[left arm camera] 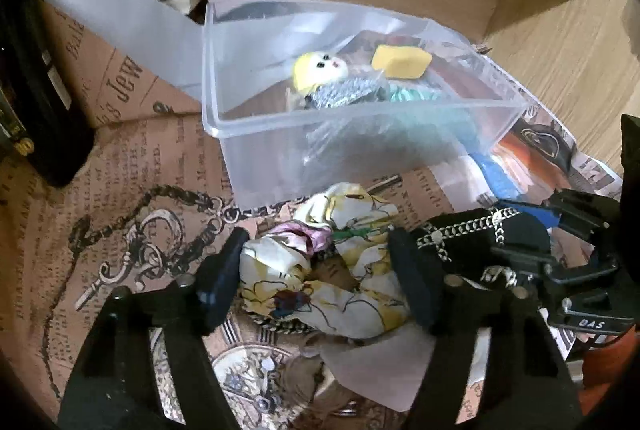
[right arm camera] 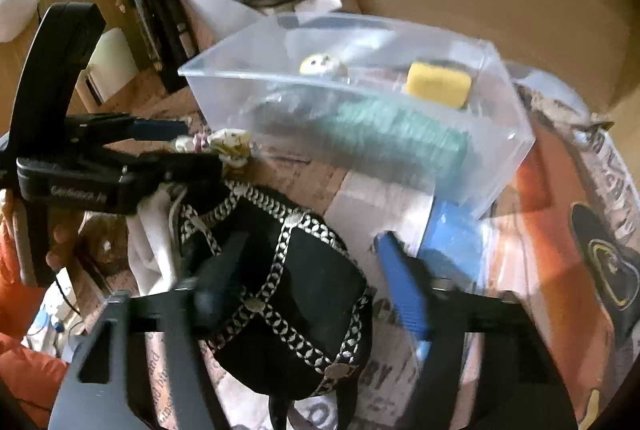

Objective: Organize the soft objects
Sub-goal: 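Grasp the floral cloth with the left tool while the right tool grasps the black chain-patterned cloth, then release the floral cloth into the box with the left tool while the right tool drops the black cloth in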

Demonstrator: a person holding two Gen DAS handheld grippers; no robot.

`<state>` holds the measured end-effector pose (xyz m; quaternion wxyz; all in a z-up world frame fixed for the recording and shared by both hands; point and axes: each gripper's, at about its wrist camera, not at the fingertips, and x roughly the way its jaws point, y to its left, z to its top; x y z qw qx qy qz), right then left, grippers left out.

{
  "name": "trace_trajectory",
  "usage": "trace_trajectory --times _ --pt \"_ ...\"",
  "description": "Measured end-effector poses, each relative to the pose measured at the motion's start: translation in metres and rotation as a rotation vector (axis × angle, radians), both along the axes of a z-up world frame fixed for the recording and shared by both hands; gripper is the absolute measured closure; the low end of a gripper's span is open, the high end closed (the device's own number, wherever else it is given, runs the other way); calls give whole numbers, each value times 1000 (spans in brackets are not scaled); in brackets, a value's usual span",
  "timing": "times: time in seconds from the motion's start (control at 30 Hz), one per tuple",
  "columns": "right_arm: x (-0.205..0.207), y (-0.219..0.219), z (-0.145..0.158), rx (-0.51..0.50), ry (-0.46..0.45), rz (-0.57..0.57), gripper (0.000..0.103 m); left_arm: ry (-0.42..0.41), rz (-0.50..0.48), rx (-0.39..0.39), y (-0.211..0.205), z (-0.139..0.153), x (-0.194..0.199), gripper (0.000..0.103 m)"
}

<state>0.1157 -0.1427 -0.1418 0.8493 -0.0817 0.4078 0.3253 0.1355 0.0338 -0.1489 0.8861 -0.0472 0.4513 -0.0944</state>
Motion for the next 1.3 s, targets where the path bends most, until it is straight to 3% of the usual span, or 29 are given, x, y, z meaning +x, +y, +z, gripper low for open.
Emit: trace_trajectory --times 0.13,0.2,0.23,0.4,0.9,1.1,1.3 --pt "-7 -2 2 -1 -31 -4 79 -9 -7 -4 1 2 0 52" --pt "-8 -6 6 -1 -54 -15 86 -17 -19 0 0 5 0 70" --pt "-8 -8 8 0 -65 -24 89 -18 -23 3 1 5 -1 74" --pt "-11 -24 21 23 -115 -64 90 -47 -45 30 -1 14 -6 91" --pt "-29 -51 78 89 -324 -133 91 -264 -30 35 2 90 -45 92" --pt "-23 -57 100 147 -388 -187 91 -347 17 36 10 118 -40 92" --pt "-3 -57 114 174 -422 -218 91 -364 47 32 11 121 -18 92"
